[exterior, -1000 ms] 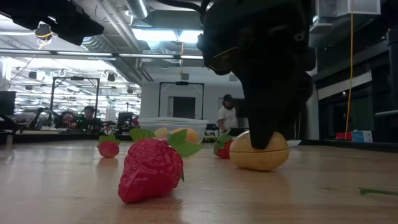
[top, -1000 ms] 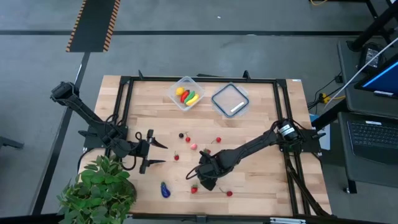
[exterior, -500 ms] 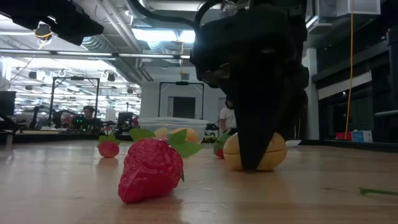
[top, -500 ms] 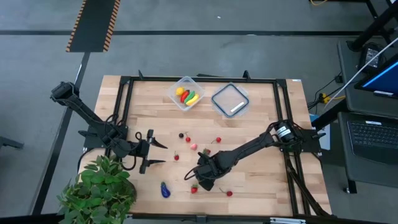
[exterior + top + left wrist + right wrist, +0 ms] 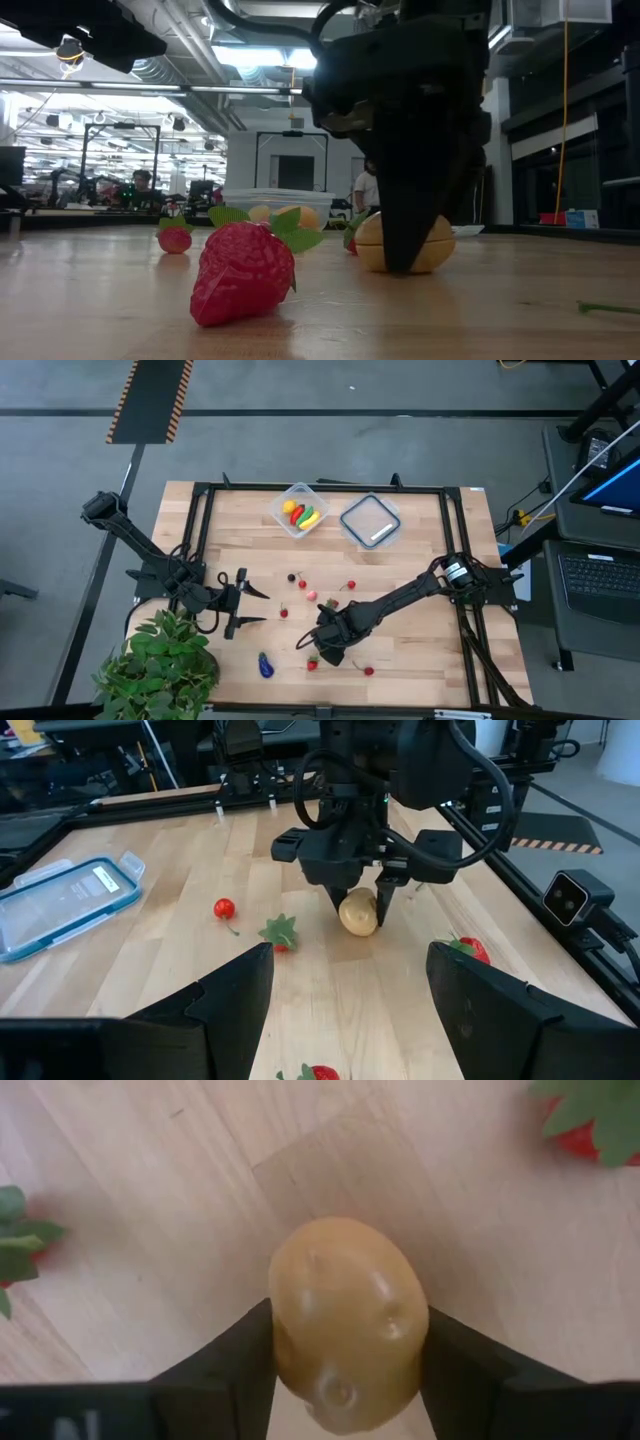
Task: Pick and placing Produce into tupperware
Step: Put the potato into the transparent container
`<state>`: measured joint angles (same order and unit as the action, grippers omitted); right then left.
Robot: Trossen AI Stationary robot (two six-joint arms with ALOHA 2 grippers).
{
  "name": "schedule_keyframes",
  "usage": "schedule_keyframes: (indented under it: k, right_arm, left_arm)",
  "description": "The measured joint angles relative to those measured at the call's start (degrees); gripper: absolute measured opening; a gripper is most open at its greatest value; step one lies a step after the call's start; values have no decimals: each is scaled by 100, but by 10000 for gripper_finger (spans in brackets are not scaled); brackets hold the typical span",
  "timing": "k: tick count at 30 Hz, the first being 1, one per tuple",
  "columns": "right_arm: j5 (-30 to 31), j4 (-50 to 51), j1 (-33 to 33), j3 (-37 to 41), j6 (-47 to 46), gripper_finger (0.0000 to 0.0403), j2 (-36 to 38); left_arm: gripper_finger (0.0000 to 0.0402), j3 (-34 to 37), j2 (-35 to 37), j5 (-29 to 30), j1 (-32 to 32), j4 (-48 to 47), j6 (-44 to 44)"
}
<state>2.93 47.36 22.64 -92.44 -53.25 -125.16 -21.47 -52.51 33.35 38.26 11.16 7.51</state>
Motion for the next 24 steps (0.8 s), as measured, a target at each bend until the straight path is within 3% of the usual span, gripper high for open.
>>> schedule_keyframes:
  k: [16, 21, 24]
  right_arm:
    - [65, 62, -77, -751, 1335, 194, 22]
    - [611, 304, -118, -1149, 1887, 194, 216]
    - [1248, 555, -114, -1156, 2018, 194, 655]
  left_arm:
    - [257, 0, 0, 2, 0, -4, 0]
    - [257, 0, 0, 2, 0, -173, -4]
    - [257, 0, 0, 2, 0, -364, 226]
